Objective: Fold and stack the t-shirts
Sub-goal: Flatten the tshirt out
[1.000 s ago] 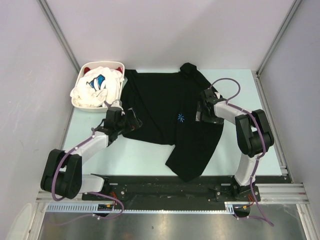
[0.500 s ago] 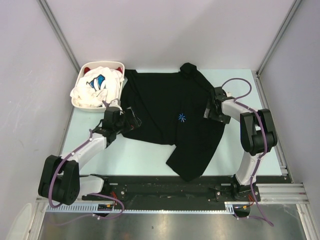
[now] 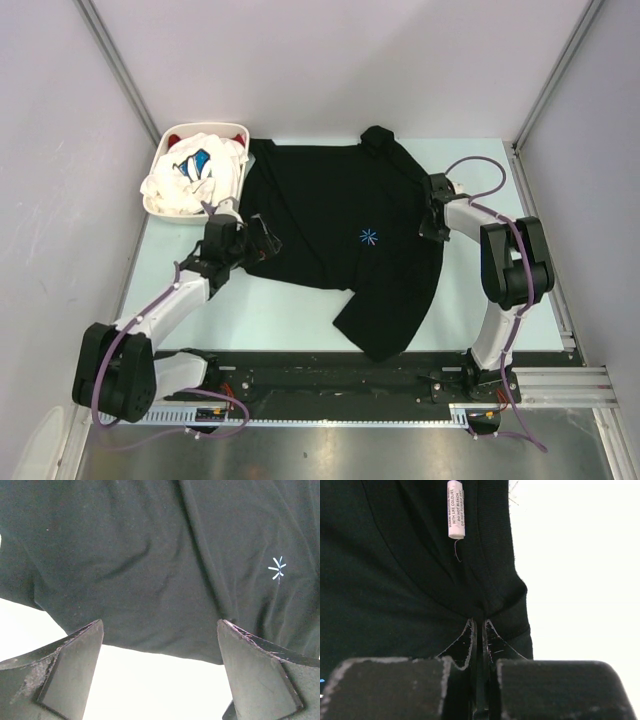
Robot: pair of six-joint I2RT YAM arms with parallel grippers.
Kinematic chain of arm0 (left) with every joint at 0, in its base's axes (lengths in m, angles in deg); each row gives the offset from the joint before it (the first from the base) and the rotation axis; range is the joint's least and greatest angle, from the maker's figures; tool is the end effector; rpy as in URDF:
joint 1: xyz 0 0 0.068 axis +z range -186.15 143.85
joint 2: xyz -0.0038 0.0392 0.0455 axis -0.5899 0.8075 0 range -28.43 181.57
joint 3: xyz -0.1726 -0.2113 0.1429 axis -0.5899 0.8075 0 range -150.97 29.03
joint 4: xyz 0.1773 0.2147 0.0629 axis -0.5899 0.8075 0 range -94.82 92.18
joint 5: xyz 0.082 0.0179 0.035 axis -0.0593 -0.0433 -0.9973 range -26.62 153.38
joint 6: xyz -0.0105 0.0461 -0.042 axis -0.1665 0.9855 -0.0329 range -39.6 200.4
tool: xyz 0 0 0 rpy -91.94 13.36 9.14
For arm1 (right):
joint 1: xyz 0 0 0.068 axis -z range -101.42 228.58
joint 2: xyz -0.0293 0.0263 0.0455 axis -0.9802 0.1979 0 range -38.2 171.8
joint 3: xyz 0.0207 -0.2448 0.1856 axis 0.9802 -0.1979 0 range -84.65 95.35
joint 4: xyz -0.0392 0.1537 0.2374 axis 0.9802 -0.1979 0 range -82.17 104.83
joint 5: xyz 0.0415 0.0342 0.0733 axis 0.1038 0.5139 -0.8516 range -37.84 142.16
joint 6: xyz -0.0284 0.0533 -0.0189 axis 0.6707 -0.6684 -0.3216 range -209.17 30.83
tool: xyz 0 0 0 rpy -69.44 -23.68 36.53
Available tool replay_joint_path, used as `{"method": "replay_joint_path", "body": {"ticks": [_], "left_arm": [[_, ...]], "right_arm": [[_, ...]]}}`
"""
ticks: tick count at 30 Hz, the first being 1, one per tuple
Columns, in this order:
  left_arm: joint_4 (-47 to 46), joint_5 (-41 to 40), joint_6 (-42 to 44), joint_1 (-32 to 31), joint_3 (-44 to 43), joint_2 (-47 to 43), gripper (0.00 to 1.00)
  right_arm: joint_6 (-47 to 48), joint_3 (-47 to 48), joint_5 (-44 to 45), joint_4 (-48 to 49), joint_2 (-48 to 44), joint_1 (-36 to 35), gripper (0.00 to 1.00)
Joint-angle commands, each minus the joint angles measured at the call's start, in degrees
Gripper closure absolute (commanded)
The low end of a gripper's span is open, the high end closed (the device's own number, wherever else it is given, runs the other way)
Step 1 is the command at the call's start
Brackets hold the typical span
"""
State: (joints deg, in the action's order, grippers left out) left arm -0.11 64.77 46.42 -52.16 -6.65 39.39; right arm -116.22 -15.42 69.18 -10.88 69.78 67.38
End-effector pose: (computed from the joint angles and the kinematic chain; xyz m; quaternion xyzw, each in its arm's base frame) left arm 0.2551 -0.0745 0.2250 -0.1343 0.8841 -0.1989 0.4009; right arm 0.4079 0.0665 0.1678 0.1653 0.9508 -0.0647 0.2538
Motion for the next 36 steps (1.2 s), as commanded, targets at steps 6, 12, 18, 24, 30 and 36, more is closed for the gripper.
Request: {"method": "replay_joint_path", "body": {"ticks": [6, 12, 18, 24, 30, 36], "left_arm": [[1.79, -0.86, 0.23, -0.34, 1.23, -5.58, 0.01], [1.53, -0.69, -0.74, -0.34, 2.46, -6.99, 0.0], [1.0, 0.28, -2.14, -0.34, 5.09, -8.22, 0.0], [-0.05, -0.6, -1.53, -0.34, 6.59, -7.79, 0.0], [0.39, -3.74, -1.44, -0.43, 4.83, 0.03, 0.0], [0.3, -5.87, -3.19, -0.51, 2.2, 7.32, 0.0]], "right_arm": [[-0.72, -2.43, 8.38, -7.42, -1.9, 8.38, 1.0], [-0.37, -2.35, 8.21, -8.21, -3.83, 14.27, 1.0], [-1.16, -2.35, 10.13, -8.83, -5.23, 14.72, 0.99], [-0.2, -1.91, 12.6, -5.58, -13.93, 9.2, 0.0], [1.47, 1.78, 15.14, -7.32, -19.47, -1.97, 0.0], [1.12, 1.96, 15.24, -8.47, -21.94, -8.13, 0.01]]}}
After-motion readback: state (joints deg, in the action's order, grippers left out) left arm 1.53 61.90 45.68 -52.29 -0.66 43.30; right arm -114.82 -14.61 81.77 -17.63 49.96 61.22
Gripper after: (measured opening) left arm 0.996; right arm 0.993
